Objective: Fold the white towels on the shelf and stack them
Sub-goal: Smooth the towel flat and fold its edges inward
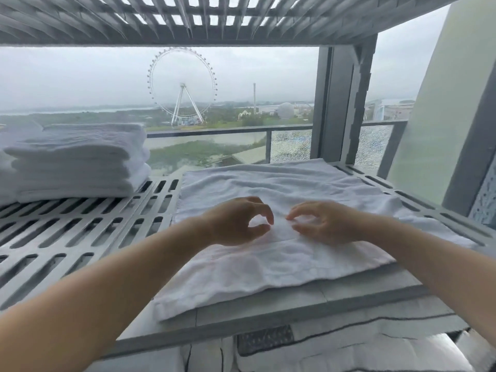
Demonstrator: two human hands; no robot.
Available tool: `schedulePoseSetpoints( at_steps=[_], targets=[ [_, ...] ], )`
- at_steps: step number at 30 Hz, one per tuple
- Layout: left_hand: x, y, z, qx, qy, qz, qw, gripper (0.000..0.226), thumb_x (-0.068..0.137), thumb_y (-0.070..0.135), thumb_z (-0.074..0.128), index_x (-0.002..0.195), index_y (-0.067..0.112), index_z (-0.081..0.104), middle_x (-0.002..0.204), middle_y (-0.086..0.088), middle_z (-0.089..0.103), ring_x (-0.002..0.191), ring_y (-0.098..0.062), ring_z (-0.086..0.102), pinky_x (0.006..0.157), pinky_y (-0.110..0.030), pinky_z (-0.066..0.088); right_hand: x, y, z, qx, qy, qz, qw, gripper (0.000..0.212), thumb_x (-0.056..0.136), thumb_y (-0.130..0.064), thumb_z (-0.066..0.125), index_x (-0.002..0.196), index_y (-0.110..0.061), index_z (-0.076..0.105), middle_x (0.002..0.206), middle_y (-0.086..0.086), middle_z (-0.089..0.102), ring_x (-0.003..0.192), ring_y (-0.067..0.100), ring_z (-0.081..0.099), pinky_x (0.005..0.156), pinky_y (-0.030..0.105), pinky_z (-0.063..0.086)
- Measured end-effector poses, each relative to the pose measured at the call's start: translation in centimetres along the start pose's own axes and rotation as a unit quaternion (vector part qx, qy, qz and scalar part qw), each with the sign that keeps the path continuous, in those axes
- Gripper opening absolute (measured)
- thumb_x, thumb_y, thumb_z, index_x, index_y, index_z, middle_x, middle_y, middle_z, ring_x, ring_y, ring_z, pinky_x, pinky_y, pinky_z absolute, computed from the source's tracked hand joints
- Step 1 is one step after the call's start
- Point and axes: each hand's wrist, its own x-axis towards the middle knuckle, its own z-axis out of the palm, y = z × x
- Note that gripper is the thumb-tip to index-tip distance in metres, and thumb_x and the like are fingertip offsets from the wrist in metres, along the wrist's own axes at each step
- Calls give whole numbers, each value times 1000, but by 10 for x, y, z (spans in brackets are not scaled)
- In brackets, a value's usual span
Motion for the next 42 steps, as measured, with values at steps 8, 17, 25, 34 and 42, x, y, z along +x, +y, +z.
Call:
schedulePoseSetpoints(
  at_steps=[8, 17, 25, 34, 42],
  targets=[
    [95, -10, 7, 29, 7, -14, 999, 23, 92, 36, 49, 110, 27, 61, 118, 2, 57, 107, -16, 53, 94, -32, 42, 49, 68, -40, -87, 26, 0, 996, 34, 92, -39, 51, 124, -29, 54, 137, -5, 49, 124, 15, 43, 103, 30, 30],
    [163, -29, 25, 64, -9, -93, 994, 32, 92, 48, 41, 109, 28, 60, 118, 3, 58, 107, -17, 54, 90, -36, 46, 118, 127, -60, -83, -21, 10, 996, 27, 94, -39, 46, 116, -31, 60, 122, -5, 59, 97, 12, 53, 83, 28, 40],
    [199, -36, 45, 50, -10, -125, 991, 36, 92, 53, 36, 113, 30, 56, 126, 4, 52, 112, -17, 52, 89, -37, 46, 188, 168, -73, -76, 88, 54, 992, 19, 92, -23, 49, 102, -21, 65, 109, 0, 61, 86, 17, 53, 73, 27, 40],
    [234, -52, 60, -2, -18, -141, 990, 49, 95, 49, 35, 137, 24, 42, 147, 1, 37, 134, -17, 33, 109, -36, 29, 241, 191, -65, -42, -21, 66, 997, 17, 81, -33, 68, 92, -20, 68, 83, -6, 61, 79, 14, 58, 62, 20, 42],
    [231, -51, 73, 6, -21, -152, 988, 52, 93, 57, 26, 142, 37, 29, 153, 3, 25, 141, -13, 18, 114, -45, 16, 263, 200, -66, -128, 3, 64, 990, 21, 89, -35, 57, 93, -16, 64, 89, -2, 63, 83, 18, 58, 66, 26, 44]
  ],
)
